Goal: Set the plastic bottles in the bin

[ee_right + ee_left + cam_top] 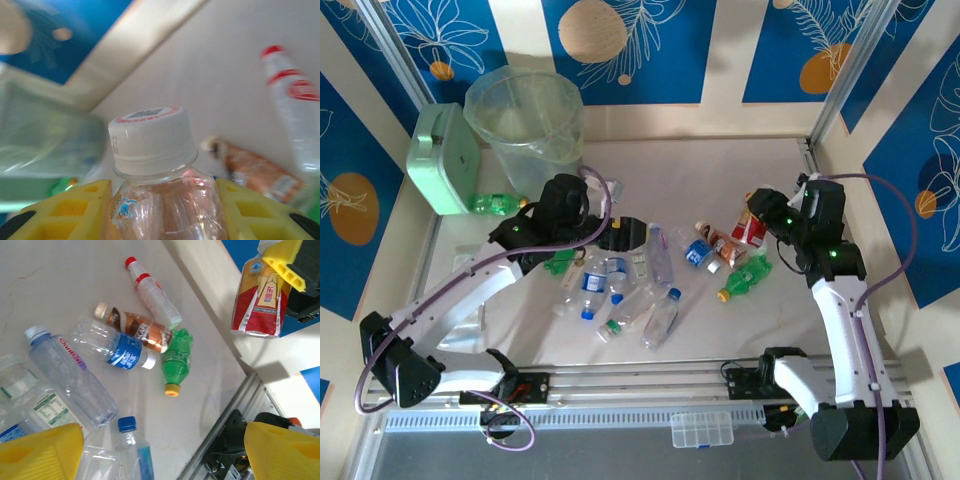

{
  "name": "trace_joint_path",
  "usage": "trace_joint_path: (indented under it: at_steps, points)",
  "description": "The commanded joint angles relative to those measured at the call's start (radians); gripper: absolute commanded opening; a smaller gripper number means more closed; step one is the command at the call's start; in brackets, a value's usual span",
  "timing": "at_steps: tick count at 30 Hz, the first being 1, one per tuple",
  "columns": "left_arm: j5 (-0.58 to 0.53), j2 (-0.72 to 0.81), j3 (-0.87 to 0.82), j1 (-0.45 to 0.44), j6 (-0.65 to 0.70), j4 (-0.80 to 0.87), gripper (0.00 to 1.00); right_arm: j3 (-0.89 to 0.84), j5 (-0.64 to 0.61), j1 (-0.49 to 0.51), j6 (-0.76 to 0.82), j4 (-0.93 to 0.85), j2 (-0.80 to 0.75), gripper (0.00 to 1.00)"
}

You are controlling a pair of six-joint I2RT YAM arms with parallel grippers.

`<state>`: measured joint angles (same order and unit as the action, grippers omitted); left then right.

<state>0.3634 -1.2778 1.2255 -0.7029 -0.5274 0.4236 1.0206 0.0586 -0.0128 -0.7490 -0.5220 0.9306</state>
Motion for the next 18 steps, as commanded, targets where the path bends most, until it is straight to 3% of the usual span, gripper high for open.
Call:
trace_joint_path:
  at_steps: [1, 3, 8, 18]
  points:
    - [0.126, -0.009, -0.009, 0.008, -0.037, -0.109, 0.84, 0.026, 0.321, 0.010, -0.006, 0.121, -0.002, 0.44]
    - [0.239, -0.019, -0.020, 0.008, -0.073, -0.207, 0.84, 0.038, 0.444, 0.036, -0.024, 0.174, 0.005, 0.45]
    - [0.502, -0.051, -0.081, 0.001, -0.265, -0.594, 0.87, 0.035, 0.523, 0.109, -0.091, 0.267, -0.017, 0.45]
    - [0.692, -0.163, -0.079, -0.035, -0.458, -0.992, 0.90, 0.001, 0.632, 0.163, -0.318, 0.502, -0.008, 0.45]
